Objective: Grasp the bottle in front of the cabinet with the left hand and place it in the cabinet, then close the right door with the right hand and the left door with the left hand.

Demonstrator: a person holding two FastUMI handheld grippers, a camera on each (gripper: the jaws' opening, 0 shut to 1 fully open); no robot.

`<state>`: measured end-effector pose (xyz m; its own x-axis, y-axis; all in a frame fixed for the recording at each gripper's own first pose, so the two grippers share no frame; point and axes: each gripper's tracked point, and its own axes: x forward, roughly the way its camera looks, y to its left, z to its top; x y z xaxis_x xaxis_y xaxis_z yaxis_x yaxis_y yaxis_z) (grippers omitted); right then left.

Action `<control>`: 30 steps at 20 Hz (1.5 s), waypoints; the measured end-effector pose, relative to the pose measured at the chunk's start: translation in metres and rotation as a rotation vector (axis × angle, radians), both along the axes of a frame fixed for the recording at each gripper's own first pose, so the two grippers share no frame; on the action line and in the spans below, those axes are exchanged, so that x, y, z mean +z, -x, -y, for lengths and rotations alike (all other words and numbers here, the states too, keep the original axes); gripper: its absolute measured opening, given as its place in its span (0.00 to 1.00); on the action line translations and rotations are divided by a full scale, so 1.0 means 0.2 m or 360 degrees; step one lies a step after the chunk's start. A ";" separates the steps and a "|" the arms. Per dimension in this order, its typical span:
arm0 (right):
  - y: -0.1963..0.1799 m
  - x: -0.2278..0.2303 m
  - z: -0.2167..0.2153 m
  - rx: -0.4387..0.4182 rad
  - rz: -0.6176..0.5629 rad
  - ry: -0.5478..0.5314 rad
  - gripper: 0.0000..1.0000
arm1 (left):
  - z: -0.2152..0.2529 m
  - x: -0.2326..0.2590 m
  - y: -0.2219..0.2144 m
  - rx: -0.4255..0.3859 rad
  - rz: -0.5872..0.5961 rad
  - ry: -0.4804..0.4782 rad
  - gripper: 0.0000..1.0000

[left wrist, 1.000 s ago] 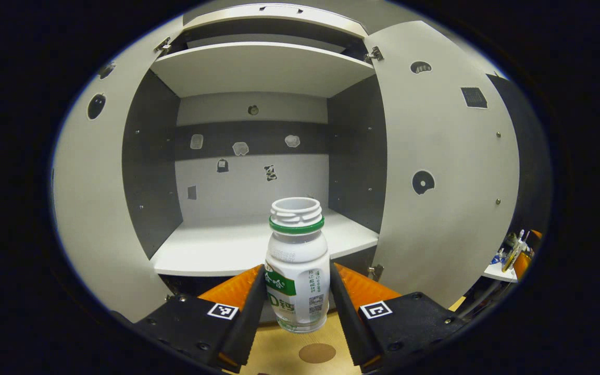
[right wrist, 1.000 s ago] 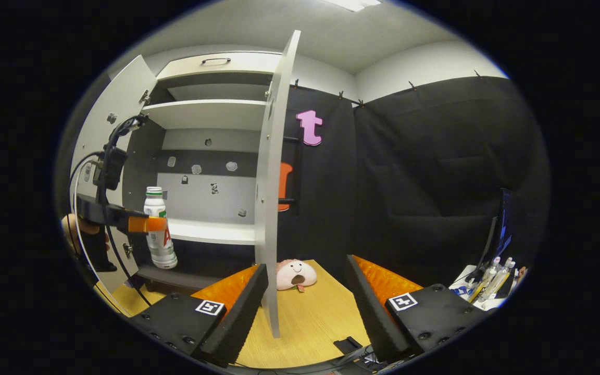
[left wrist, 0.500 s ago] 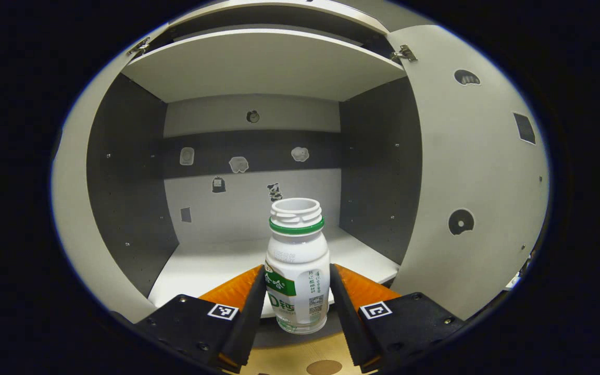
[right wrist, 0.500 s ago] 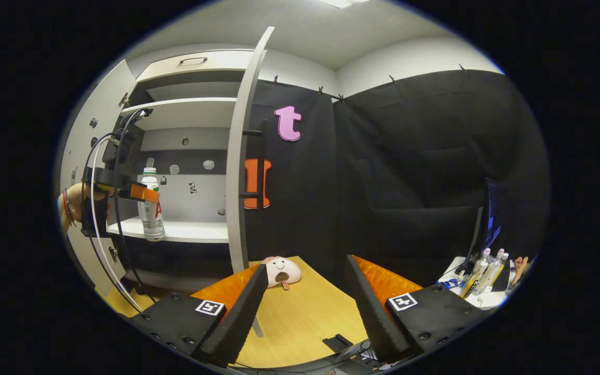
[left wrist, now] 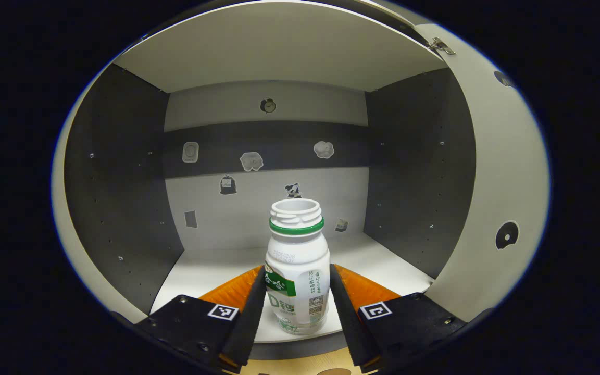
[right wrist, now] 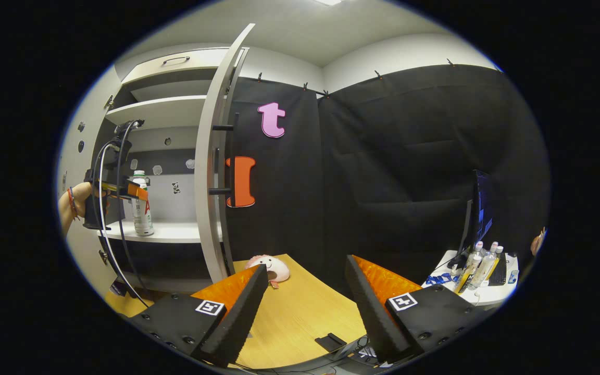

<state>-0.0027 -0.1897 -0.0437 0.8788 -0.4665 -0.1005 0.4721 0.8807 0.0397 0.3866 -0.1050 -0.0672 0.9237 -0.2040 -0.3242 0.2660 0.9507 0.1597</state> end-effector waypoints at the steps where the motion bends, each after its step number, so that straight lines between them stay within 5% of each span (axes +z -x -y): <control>1: 0.00 -0.01 0.00 -0.0002 -0.0006 -0.0005 0.98 | 0.00 0.01 -0.01 0.0003 0.0018 0.0000 0.70; 9: -0.01 -0.02 0.01 0.0000 -0.0016 -0.0020 0.98 | -0.01 0.02 -0.01 0.0042 0.0029 -0.0047 0.75; 15: -0.02 -0.02 0.00 0.0028 -0.0027 -0.0015 0.98 | -0.08 0.08 0.04 0.0078 0.0080 -0.0066 0.98; 30: -0.21 0.06 -0.01 0.0212 0.0014 0.0066 0.99 | -0.38 0.39 0.68 0.0184 0.0272 0.0061 0.97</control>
